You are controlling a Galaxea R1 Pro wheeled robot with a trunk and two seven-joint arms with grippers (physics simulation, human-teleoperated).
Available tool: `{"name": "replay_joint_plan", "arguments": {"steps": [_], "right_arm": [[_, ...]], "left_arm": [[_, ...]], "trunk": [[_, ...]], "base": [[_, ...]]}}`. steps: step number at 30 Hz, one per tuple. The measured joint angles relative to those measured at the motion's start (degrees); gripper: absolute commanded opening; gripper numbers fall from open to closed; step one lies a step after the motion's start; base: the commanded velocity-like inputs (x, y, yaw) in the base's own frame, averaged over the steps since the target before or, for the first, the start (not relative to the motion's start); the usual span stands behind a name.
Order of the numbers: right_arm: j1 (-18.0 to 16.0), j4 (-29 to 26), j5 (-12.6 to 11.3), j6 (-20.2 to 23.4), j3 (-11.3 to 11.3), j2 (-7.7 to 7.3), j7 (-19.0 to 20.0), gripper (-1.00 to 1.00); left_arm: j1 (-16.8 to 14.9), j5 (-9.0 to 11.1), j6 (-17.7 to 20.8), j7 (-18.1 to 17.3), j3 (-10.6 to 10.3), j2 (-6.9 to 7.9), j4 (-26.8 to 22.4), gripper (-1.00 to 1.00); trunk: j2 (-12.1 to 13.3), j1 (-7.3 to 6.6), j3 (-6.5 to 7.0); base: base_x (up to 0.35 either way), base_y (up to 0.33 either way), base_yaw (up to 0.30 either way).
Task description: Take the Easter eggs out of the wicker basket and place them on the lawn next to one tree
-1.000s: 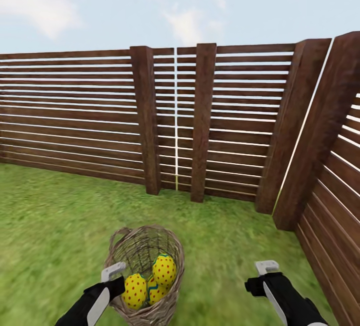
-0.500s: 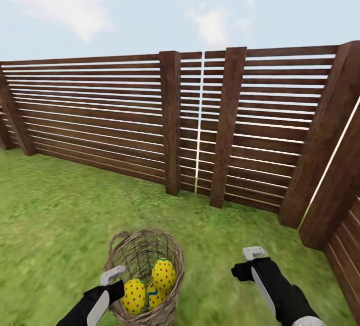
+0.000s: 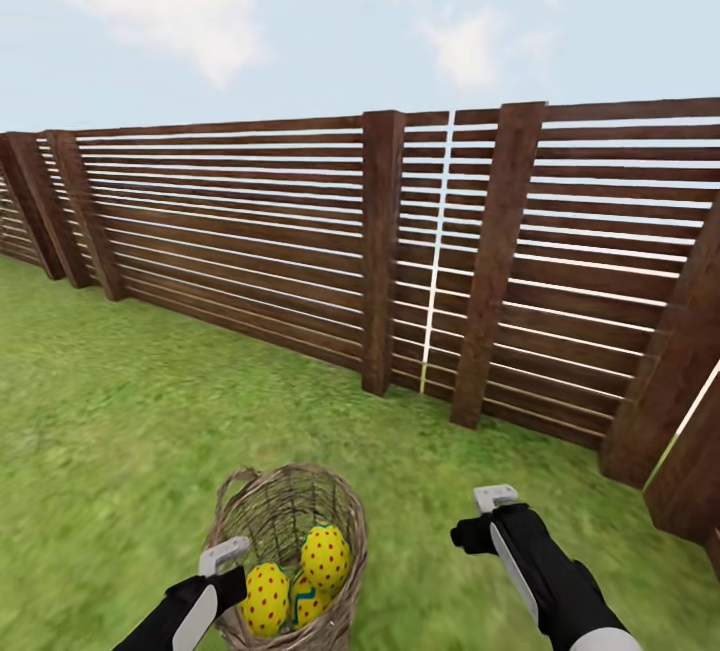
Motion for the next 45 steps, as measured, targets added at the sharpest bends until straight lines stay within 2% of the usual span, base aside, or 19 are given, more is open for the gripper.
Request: {"name": "replay_joint_plan", "arguments": {"steps": [6,45], "right_arm": [[0.00,3.10,0.24,-0.25,0.09,0.24,-0.11,1.00],[0.00,3.81,0.24,-0.36,0.17,0.43,-0.26,1.00]], "left_arm": [[0.00,-0.09,-0.03,0.01,0.00,-0.02,0.44,-1.00],[0.00,-0.01,-0.09,-0.07,-0.10,-0.19,0.74,-1.00]], "trunk": [[2.41,-1.32,1.08],[18.05,-9.89,8.08]], "base": [[0.000,0.000,0.290],[0.000,0.000,0.290]]}}
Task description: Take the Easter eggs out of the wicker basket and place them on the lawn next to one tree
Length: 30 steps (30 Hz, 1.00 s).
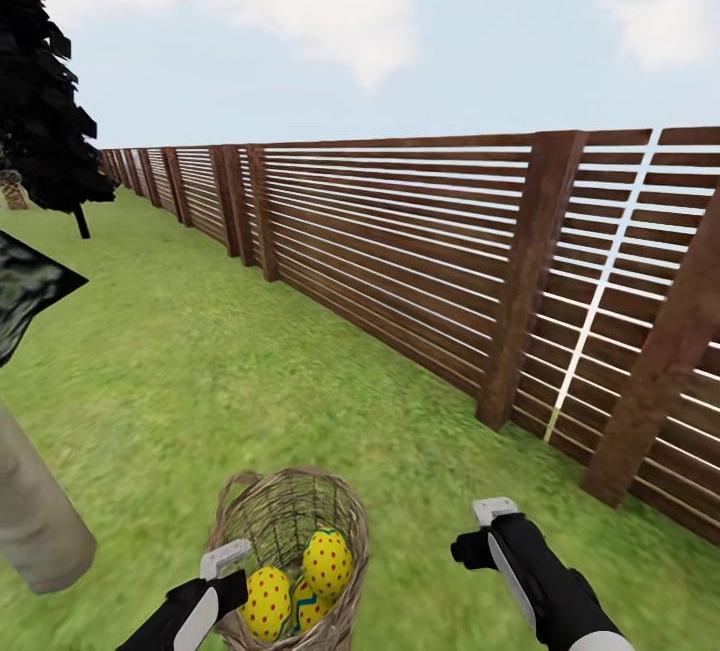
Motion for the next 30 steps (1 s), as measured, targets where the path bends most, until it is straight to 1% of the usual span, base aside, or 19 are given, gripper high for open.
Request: {"name": "replay_joint_plan", "arguments": {"steps": [3,5,6,7,12,15,17,21,28,30], "right_arm": [[0.00,0.00,-0.01,0.00,0.24,0.00,-0.03,1.00],[0.01,1.24,-0.07,-0.19,2.66,0.00,-0.07,1.00],[0.00,1.75,-0.03,-0.24,3.07,0.00,-0.08,1.00],[0.00,1.99,-0.03,-0.26,3.24,-0.05,-0.08,1.00],[0.00,2.03,-0.08,-0.27,3.32,-0.12,-0.08,1.00],[0.00,2.03,-0.08,-0.27,3.32,-0.16,-0.08,1.00],[0.00,2.03,-0.08,-0.27,3.32,-0.17,-0.08,1.00],[0.00,2.03,-0.08,-0.27,3.32,-0.17,-0.08,1.00],[0.01,2.01,-0.47,-0.23,3.23,-0.18,-0.08,1.00],[0.00,2.03,-0.21,-0.26,3.30,-0.14,-0.08,1.00]], "left_arm": [[0.00,-0.09,0.01,-0.02,0.01,0.00,0.00,-1.00],[0.00,-0.05,0.01,-0.02,-0.04,-0.18,0.02,-1.00],[0.00,0.12,-0.02,-0.05,0.00,-0.23,-0.01,-1.00],[0.00,-0.13,0.00,-0.03,0.02,-0.25,-0.02,-1.00],[0.00,-0.16,0.00,-0.05,0.01,-0.26,0.00,-1.00],[0.00,-0.18,0.00,-0.11,-0.01,-0.39,0.05,-1.00],[0.00,0.02,-0.01,-0.15,-0.04,-0.74,0.09,-1.00],[0.00,-0.17,-0.01,-0.21,0.02,-0.79,0.07,-1.00],[-0.01,-0.06,0.00,-0.23,0.04,-0.73,0.10,-1.00],[0.00,0.18,-0.01,-0.24,0.01,-0.71,0.08,-1.00]], "trunk": [[1.20,-0.66,0.54],[2.01,-1.10,0.90],[2.41,-1.32,1.08],[2.81,-1.54,1.26],[4.82,-2.64,2.16],[6.02,-3.30,2.69],[6.82,-3.74,3.05],[8.43,-4.61,3.77],[11.24,-6.15,5.03],[12.04,-6.59,5.39]], "base": [[0.000,0.000,0.290],[0.000,0.000,0.290],[0.000,0.000,0.290],[0.000,0.000,0.290],[0.000,0.000,0.290],[0.000,0.000,0.290],[0.000,0.000,0.290],[0.000,0.000,0.287],[0.000,0.000,0.032],[0.000,0.000,0.228]]}}
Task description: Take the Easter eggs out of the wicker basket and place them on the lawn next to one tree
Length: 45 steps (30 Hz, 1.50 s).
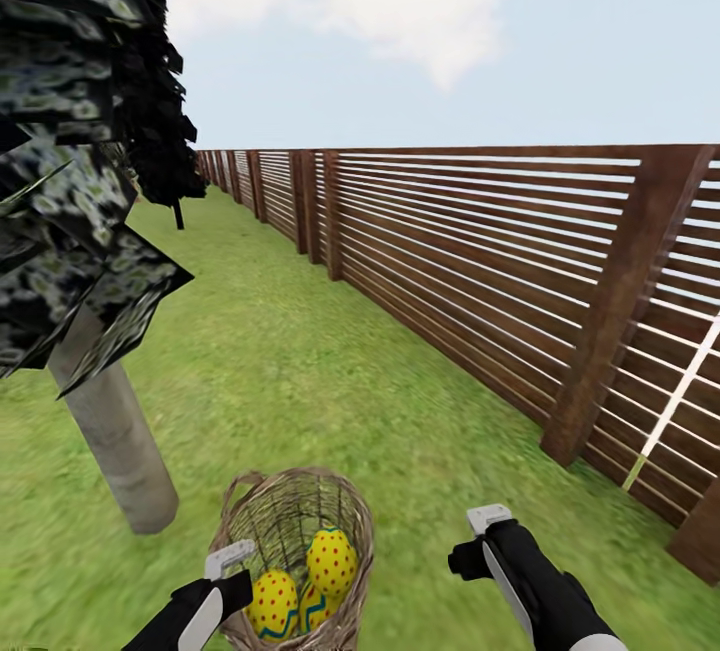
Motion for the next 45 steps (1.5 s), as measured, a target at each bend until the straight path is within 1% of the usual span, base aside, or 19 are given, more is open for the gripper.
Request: {"name": "replay_joint_plan", "arguments": {"steps": [2,9,12,15,45], "right_arm": [[0.00,0.00,0.11,-0.01,0.02,0.05,0.00,1.00],[0.00,0.08,0.21,-0.01,0.11,0.06,0.00,1.00],[0.01,0.09,0.21,-0.01,0.11,0.09,0.00,1.00],[0.00,0.09,0.21,-0.01,0.11,0.12,0.00,1.00],[0.00,0.25,0.21,-0.01,0.17,0.15,-0.04,1.00]], "left_arm": [[0.00,-0.29,0.02,0.04,-0.02,0.01,0.02,-1.00],[0.00,-0.27,0.02,0.04,-0.04,-0.05,0.01,-1.00],[0.03,-0.12,0.04,0.02,-0.16,-0.07,1.96,-1.00],[0.00,-0.17,0.01,-0.04,-0.08,-0.07,2.36,-1.00],[0.00,-0.22,0.00,-0.04,0.01,-0.07,2.34,-1.00]], "trunk": [[0.80,-0.44,0.36],[3.61,-1.98,1.62],[4.82,-2.64,2.15],[6.02,-3.30,2.69],[18.07,-9.89,8.09]], "base": [[0.000,0.000,0.287],[0.000,0.000,0.295],[0.000,0.000,0.295],[0.000,0.000,0.295],[0.000,0.000,0.295]]}}
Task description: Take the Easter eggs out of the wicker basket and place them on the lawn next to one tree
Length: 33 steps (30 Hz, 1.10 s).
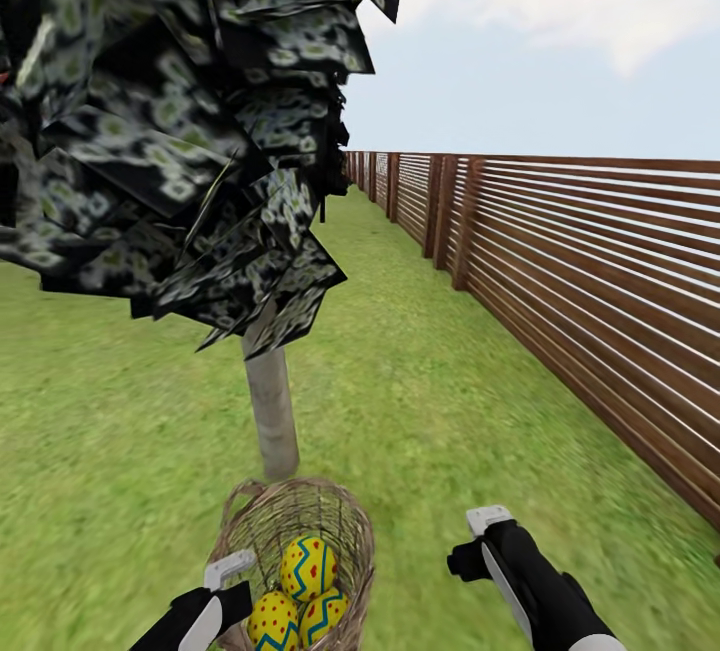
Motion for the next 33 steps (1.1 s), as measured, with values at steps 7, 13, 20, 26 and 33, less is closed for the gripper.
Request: {"name": "replay_joint_plan", "arguments": {"steps": [7,13,20,26,33], "right_arm": [[0.00,0.14,0.00,-0.01,0.02,0.09,-0.03,1.00],[0.00,0.19,-0.08,-0.09,2.63,0.11,-0.04,1.00],[0.01,2.20,0.02,-0.15,2.77,1.04,-0.10,1.00],[0.01,2.54,0.08,-0.24,2.78,1.60,-0.12,1.00],[0.01,2.54,0.07,-0.69,3.36,1.62,-0.12,1.00]], "left_arm": [[0.00,0.04,0.00,-0.09,0.09,0.09,-0.01,-1.00],[0.00,0.00,0.00,-0.08,0.09,0.09,-0.03,-1.00],[-0.01,-0.08,-0.01,-0.08,0.02,0.08,-0.03,-1.00],[-0.01,-0.09,-0.01,-0.09,0.03,0.08,-0.03,-1.00],[0.00,-0.10,-0.01,-0.10,0.03,0.08,-0.03,-1.00]], "trunk": [[2.81,-1.54,1.26],[5.22,-2.86,2.34],[8.03,-4.40,3.60],[10.44,-5.72,4.68],[13.26,-7.26,5.94]], "base": [[0.000,0.000,0.295],[0.000,0.000,0.295],[0.000,0.000,0.295],[0.000,0.000,0.295],[0.000,0.000,0.295]]}}
